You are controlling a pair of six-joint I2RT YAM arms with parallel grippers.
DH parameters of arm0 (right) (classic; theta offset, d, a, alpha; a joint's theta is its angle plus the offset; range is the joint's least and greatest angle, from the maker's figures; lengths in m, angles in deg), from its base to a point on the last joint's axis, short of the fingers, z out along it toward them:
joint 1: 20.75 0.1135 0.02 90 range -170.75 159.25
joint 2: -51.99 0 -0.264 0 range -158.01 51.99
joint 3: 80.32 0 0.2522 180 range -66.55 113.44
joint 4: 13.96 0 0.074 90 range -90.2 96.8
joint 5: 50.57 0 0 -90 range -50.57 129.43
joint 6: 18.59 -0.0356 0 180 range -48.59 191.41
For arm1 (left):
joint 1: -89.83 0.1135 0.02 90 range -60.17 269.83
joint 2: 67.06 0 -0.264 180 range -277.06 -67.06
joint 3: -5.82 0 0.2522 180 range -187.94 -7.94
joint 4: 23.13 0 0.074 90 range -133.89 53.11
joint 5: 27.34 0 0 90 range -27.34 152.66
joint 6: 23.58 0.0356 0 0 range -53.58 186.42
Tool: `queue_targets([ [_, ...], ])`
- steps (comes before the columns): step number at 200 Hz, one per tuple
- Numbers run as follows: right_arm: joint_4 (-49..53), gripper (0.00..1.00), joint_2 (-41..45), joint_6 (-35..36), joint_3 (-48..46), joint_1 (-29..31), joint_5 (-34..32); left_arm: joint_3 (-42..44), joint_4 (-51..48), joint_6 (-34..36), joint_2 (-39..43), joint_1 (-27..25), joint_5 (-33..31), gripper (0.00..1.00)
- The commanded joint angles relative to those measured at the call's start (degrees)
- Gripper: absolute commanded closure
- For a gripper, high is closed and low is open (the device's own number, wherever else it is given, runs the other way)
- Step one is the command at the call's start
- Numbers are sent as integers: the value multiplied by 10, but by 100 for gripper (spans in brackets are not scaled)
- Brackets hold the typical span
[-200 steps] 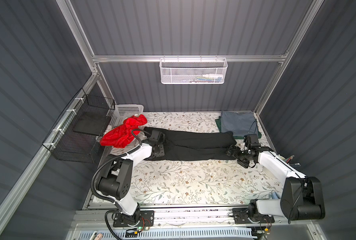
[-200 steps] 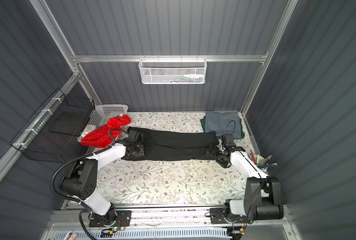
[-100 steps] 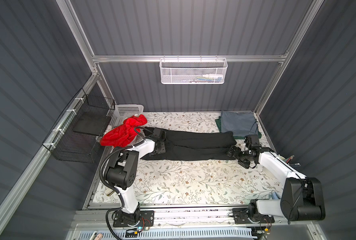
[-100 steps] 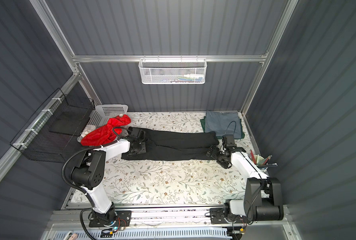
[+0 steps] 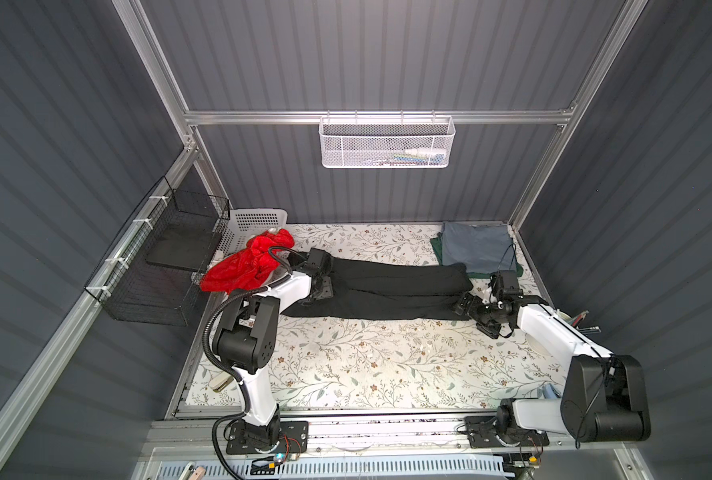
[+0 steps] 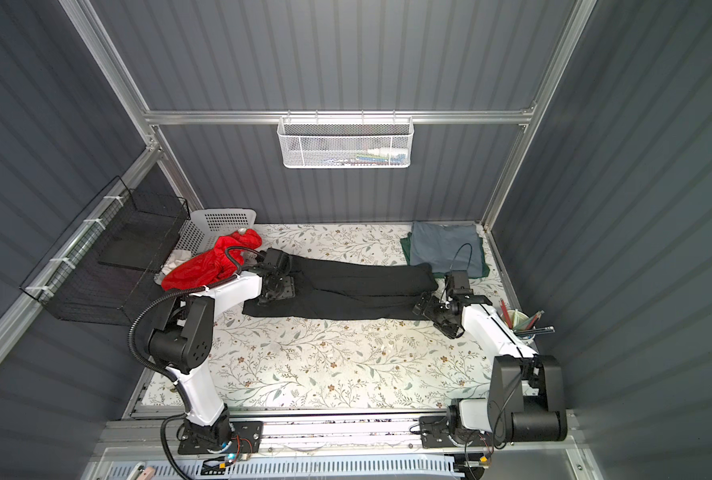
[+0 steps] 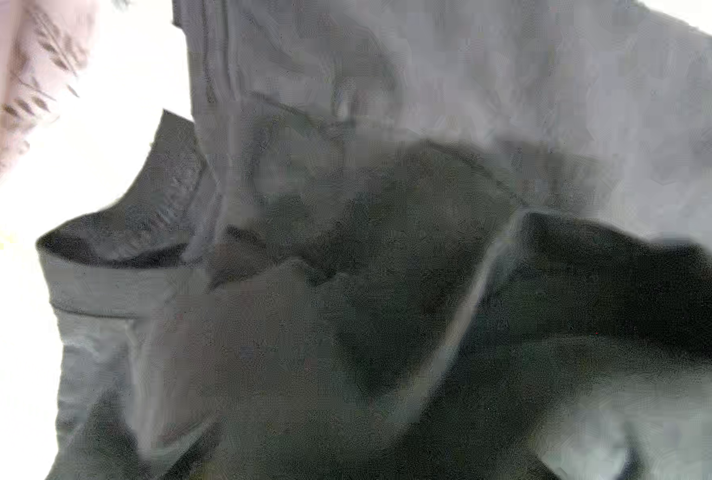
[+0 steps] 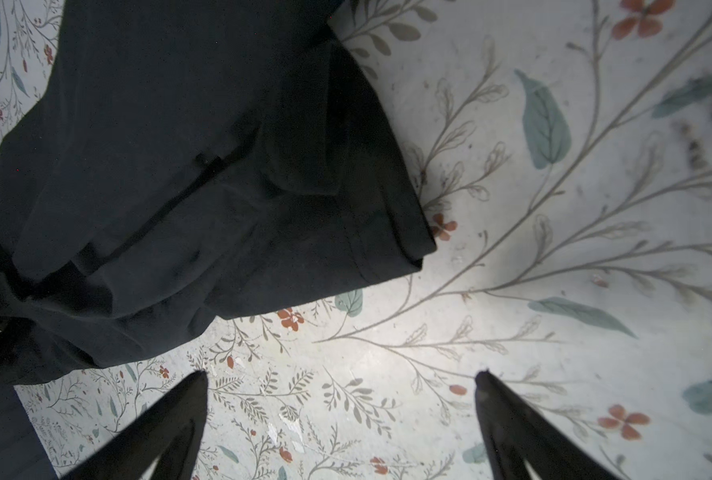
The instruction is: Fold and stack the t-shirts
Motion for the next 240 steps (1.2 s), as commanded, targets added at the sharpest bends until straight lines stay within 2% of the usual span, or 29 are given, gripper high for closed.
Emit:
queue_targets([
  [1,7,1,12,6,-11,-3,2,-26,-13,8,-7,4,-10,28],
  [37,18,1,13,16,-2,-4,5,-45,2,13,-28,9,-13,29],
  [85,25,1,14,17,-2,-4,1,-102,14,52,-88,19,-61,29],
  [112,27,1,10,16,-9,-4,-18,-187,-27,57,-118,22,-111,28],
  [125,35,1,2,16,-6,-4,-29,-214,-57,51,-105,21,-123,27],
  [156,31,1,-10,10,-10,-4,-45,-114,28,32,21,21,-84,17],
  [179,21,4,-24,0,-11,-4,-42,-27,48,17,83,21,-38,12],
  [211,-13,15,-42,-19,-16,-3,-36,51,66,0,98,21,11,12],
  [240,-40,21,-63,-29,-16,-2,-39,79,67,0,72,22,8,10],
])
